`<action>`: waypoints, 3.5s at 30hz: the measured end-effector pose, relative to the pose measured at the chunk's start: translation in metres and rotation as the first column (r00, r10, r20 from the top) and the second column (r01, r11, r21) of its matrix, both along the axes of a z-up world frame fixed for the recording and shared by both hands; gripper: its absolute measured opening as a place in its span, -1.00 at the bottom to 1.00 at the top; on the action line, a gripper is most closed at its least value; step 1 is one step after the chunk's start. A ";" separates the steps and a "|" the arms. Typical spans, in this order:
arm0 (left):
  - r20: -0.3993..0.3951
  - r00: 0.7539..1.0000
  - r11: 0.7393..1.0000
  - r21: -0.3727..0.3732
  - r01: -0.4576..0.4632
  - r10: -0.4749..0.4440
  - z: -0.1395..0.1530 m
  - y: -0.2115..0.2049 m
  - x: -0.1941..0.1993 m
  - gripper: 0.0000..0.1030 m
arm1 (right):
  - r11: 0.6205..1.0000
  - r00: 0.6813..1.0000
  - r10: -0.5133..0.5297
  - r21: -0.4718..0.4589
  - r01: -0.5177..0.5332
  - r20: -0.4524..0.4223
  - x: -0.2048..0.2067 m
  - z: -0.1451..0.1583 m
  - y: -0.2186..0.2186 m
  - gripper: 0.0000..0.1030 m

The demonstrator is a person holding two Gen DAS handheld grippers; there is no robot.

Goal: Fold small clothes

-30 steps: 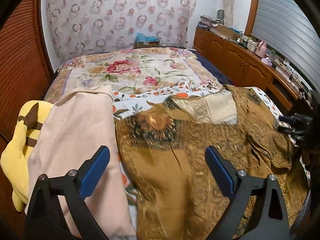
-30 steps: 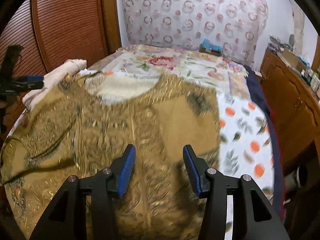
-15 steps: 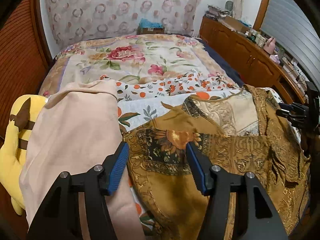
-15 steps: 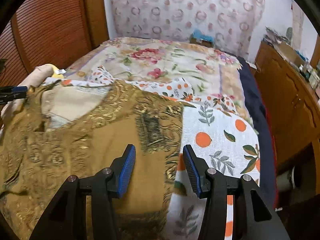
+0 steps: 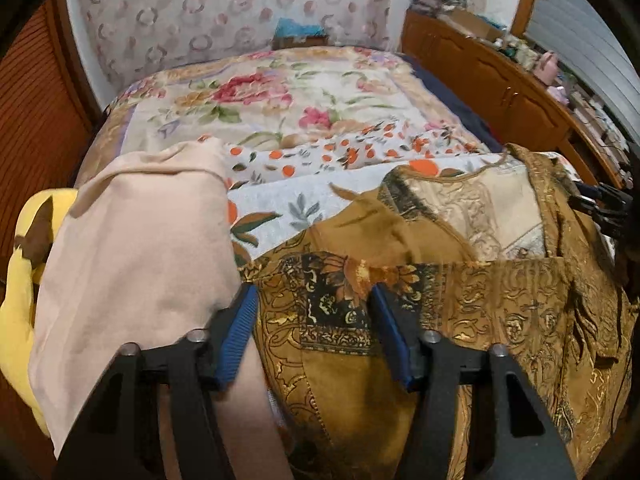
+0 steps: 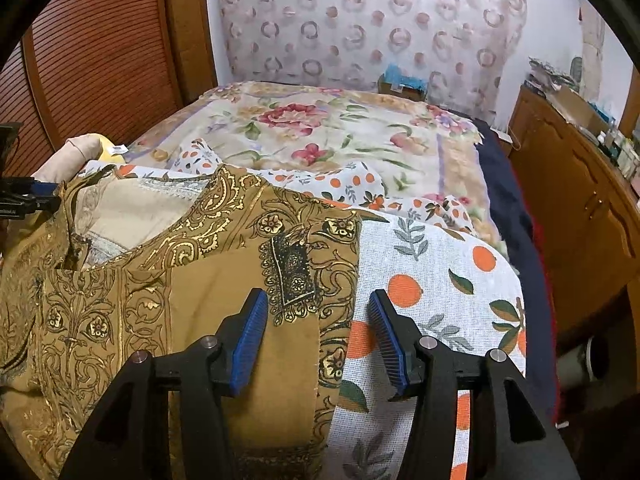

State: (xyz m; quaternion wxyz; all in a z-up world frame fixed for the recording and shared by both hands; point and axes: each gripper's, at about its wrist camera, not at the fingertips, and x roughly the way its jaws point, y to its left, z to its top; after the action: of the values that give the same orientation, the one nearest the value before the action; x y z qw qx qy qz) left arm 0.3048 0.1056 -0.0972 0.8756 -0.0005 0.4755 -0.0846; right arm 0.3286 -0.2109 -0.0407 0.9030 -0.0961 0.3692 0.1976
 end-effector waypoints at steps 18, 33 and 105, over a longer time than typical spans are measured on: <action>0.160 0.985 0.998 -0.027 -0.056 0.059 0.054 0.033 -0.017 -0.95 | 1.000 1.000 0.013 0.006 -0.013 -0.006 0.004 0.001 -0.002 0.14; 0.003 0.997 0.997 -0.018 -0.079 0.079 0.008 0.034 -0.001 -0.81 | 0.999 0.998 0.049 -0.011 -0.049 -0.043 0.028 0.003 0.015 -0.23; 0.376 0.924 0.989 -0.148 -0.014 0.069 0.091 0.014 -0.294 0.51 | 0.997 0.990 -0.047 0.061 0.039 0.132 -0.345 0.025 -0.107 -0.14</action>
State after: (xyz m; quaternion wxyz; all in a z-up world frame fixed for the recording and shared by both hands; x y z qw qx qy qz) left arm 0.0106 0.1192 -0.0059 0.9504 -0.0569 0.2895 -0.0982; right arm -0.0161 -0.3178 -0.0153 0.9322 -0.0748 0.3041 0.1816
